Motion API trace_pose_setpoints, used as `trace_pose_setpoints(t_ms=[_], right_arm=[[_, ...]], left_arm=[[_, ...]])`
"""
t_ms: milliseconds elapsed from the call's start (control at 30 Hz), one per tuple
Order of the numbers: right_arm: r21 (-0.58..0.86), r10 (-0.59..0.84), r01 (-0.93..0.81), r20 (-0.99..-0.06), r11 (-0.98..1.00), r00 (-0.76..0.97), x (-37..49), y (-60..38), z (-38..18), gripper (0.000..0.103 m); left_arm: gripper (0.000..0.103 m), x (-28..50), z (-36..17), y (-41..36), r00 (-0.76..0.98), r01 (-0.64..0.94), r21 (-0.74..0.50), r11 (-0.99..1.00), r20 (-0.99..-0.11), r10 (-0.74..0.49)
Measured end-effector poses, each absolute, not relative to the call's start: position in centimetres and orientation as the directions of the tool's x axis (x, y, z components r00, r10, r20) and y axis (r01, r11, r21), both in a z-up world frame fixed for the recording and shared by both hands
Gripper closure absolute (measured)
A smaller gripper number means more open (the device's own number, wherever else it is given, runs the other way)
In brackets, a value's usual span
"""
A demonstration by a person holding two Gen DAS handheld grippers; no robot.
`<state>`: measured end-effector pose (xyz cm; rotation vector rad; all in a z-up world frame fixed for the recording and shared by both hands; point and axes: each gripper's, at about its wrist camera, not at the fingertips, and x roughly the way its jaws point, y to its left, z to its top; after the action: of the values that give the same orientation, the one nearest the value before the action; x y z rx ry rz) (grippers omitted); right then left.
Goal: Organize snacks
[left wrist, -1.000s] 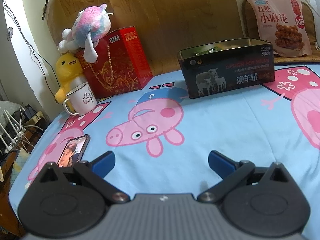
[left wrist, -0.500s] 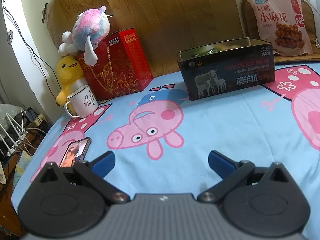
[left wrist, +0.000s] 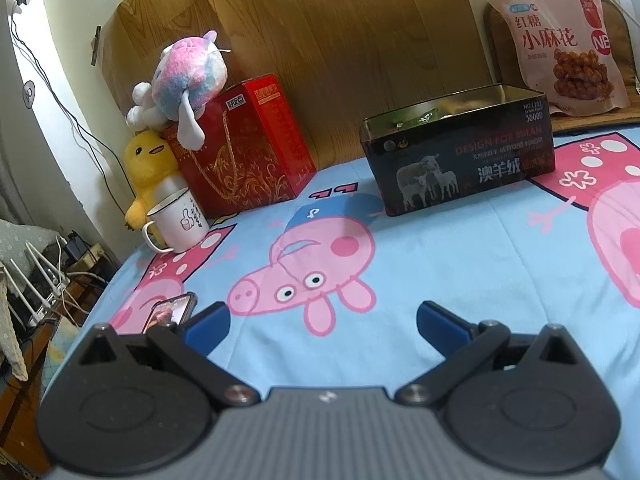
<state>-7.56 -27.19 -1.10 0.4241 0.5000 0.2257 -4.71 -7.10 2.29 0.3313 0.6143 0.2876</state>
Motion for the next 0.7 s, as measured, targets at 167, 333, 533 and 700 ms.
trace_pose_setpoints(t_ms=[167,333,533,700], right_arm=[[0.446,0.311,-0.107,-0.414,0.889,0.855,-7.50,-27.29,-1.09,0.012],[0.447,0.311,-0.106,-0.414,0.888,0.855,-7.54,-27.37,-1.10,0.011],[0.451,0.312,-0.105,-0.413,0.886,0.856,-7.44,-27.54,-1.15,0.011],[0.456,0.314,-0.104,-0.414,0.884,0.854,-7.37,-27.72,-1.22,0.011]], left_arm=[[0.000,-4.67,2.44,-7.31,0.783,-0.163,0.393,0.905,-0.507,0.361],[0.000,-4.60,2.61,-7.47,0.784,-0.166,0.399,0.902,-0.502,0.366],[0.000,-4.52,2.73,-7.66,0.784,-0.169,0.405,0.899,-0.498,0.371],[0.000,-4.43,2.74,-7.69,0.780,-0.167,0.404,0.899,-0.504,0.371]])
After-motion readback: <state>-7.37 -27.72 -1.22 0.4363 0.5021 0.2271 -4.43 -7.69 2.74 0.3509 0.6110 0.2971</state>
